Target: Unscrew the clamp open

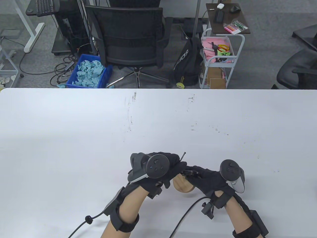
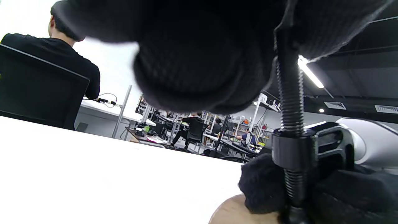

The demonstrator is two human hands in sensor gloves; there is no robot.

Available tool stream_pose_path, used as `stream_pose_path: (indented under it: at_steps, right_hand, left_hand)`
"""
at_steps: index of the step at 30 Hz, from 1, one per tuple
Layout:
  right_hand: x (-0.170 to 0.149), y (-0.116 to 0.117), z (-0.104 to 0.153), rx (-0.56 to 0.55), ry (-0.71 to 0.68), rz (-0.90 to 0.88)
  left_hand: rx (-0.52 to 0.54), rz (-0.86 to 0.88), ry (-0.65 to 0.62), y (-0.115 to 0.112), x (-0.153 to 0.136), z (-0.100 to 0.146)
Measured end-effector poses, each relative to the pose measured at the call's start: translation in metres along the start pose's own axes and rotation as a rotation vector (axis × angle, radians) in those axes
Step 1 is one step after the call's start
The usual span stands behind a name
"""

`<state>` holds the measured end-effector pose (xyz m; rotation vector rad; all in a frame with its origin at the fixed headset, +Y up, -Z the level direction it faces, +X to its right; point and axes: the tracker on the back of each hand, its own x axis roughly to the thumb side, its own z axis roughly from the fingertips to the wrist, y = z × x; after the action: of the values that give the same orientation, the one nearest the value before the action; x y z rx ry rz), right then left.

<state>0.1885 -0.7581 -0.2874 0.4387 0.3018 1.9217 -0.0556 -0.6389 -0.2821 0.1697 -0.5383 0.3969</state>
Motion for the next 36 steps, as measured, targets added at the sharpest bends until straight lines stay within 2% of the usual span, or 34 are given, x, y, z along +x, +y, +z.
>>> stream_pose_path:
  at_steps: [4,7,11,14,19,22,25,33,36]
  right_hand:
    - [-0.002,-0.004,0.000,-0.016,0.013,-0.029]
    - [-0.003,-0.004,0.000,-0.017,0.015,-0.023]
    - [-0.003,-0.005,0.000,-0.016,0.007,-0.018]
    - [-0.004,-0.007,0.001,-0.021,0.008,-0.023]
    - [-0.004,-0.008,0.001,-0.026,0.008,-0.022]
    - [-0.004,-0.009,0.001,-0.031,0.021,-0.023]
    - [-0.004,-0.009,0.001,-0.033,0.022,-0.032]
    - [-0.005,-0.010,0.001,-0.031,0.019,-0.028]
    - [-0.004,-0.011,0.001,-0.035,0.015,-0.028]
  left_hand:
    - [-0.016,0.078,-0.060,0.004,0.002,0.002]
    - [-0.093,0.172,-0.145,0.000,0.009,0.001]
    - [-0.152,0.067,-0.125,-0.004,0.013,-0.001]
    - [-0.131,-0.015,-0.093,-0.001,0.010,0.000]
    - [-0.109,0.016,-0.058,0.004,0.005,0.000]
    - [-0.048,-0.044,-0.020,0.008,0.004,0.001]
    - [-0.016,-0.002,-0.017,0.010,0.002,0.001]
    - [-0.024,0.077,-0.014,0.010,-0.005,0.000]
    - [-0.066,0.096,-0.020,0.011,-0.007,-0.001]
